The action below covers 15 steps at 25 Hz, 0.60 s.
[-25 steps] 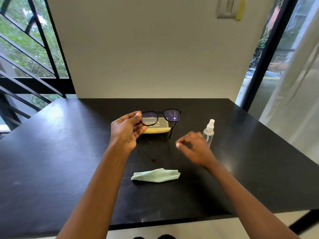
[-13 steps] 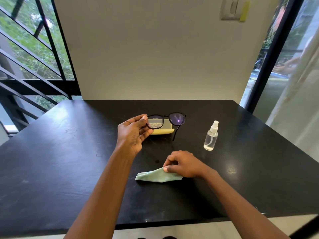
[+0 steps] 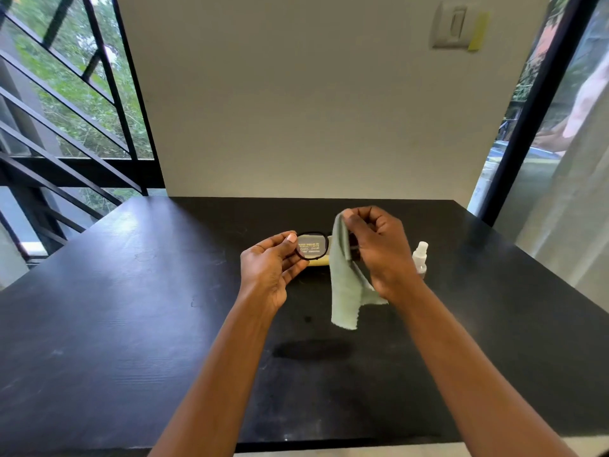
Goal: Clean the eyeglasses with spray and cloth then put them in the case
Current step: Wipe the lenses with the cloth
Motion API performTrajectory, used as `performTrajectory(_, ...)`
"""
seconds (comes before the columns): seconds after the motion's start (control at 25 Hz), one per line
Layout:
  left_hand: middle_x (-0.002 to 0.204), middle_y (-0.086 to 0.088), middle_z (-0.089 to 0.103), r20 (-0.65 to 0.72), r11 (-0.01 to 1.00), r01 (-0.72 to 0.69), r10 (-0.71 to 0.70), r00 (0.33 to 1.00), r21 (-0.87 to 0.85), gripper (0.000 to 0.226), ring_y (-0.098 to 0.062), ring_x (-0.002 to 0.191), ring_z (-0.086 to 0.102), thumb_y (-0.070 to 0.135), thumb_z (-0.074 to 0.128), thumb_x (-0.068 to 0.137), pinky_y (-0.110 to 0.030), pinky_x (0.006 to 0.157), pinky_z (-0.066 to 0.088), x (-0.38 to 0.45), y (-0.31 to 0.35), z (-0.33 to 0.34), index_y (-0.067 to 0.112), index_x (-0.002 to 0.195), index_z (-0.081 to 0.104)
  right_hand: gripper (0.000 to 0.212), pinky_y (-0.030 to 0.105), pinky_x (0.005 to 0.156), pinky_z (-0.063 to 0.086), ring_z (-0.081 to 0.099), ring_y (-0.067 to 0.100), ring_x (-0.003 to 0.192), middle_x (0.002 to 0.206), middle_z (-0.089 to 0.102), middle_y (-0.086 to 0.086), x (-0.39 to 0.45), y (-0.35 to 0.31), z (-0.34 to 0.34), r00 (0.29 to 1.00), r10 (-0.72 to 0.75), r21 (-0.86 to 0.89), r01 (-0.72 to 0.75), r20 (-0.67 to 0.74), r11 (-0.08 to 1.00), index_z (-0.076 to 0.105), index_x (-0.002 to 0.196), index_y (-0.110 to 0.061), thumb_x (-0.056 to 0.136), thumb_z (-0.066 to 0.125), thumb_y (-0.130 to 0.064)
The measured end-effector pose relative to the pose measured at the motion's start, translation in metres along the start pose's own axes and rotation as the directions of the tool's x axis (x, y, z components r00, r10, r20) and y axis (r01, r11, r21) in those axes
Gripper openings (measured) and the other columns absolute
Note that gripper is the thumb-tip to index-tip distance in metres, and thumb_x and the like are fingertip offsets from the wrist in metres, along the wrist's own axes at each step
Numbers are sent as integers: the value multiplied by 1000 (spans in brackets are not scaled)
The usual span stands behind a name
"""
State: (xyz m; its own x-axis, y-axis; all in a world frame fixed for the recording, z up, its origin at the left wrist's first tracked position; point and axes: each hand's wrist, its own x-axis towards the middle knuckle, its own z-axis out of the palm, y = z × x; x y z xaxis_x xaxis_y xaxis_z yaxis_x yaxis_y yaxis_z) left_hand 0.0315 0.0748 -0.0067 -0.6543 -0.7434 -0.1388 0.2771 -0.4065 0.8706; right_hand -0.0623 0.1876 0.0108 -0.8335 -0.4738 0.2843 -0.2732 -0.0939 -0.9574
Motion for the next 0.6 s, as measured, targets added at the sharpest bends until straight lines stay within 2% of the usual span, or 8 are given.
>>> performTrajectory(0.04,72,-11,66,5,1000,0,0,1000,-4,6,-15,58,64,6,62,85,-26,55,58,-1,-1,2,5,83,67,9,32,70,53,61,12,73,75,65,-5,1,0,10,998,-56,-53,54,-35,997,64,81,-22,88,59,-25)
performTrajectory(0.12,67,-9,67,10,1000,-5,5,1000,-16,7,-14,53,63,4,61,85,-23,50,56,-1,-4,3,4,81,67,7,21,70,51,60,4,71,76,66,-8,-5,5,25,968,-250,-216,247,13,945,67,83,-19,87,62,-21)
performTrajectory(0.2,65,-7,67,6,999,-12,12,1000,-35,9,-15,53,63,3,61,85,-23,48,55,-1,-5,3,4,80,68,9,14,76,43,59,6,82,86,70,0,-12,19,32,871,-466,-422,485,154,766,71,89,-11,84,64,-16)
performTrajectory(0.24,65,-7,67,2,999,-17,17,1000,-44,10,-14,54,62,3,60,85,-22,49,55,-1,-5,1,4,80,68,13,19,83,41,59,13,91,94,70,5,-15,27,34,823,-525,-508,555,217,659,71,93,-7,83,65,-14)
performTrajectory(0.36,69,-7,66,-9,999,-25,25,1000,-47,9,-13,57,62,4,60,86,-21,49,53,1,-6,-3,2,84,68,23,37,91,45,59,31,101,106,66,15,-23,43,35,753,-589,-610,622,295,490,69,101,-1,81,67,-10)
performTrajectory(0.48,73,-9,64,-13,999,-30,29,999,-18,9,-15,60,60,5,61,86,-22,51,52,2,-6,-6,1,88,68,25,39,83,53,64,34,92,101,68,18,-29,53,31,661,-661,-631,691,355,352,70,97,2,73,73,-1)
performTrajectory(0.52,71,-9,63,-7,999,-30,30,1000,-17,8,-14,58,60,5,60,86,-21,51,53,1,-5,-7,2,86,68,27,38,81,54,64,34,90,99,68,19,-30,55,28,639,-678,-631,705,364,324,70,96,2,70,74,3)
performTrajectory(0.6,66,-9,62,8,999,-33,33,999,-25,8,-12,52,60,4,60,86,-21,50,55,0,-4,-8,3,83,66,32,39,80,55,65,35,90,99,68,20,-30,56,23,646,-683,-628,697,341,345,70,97,4,66,75,8)
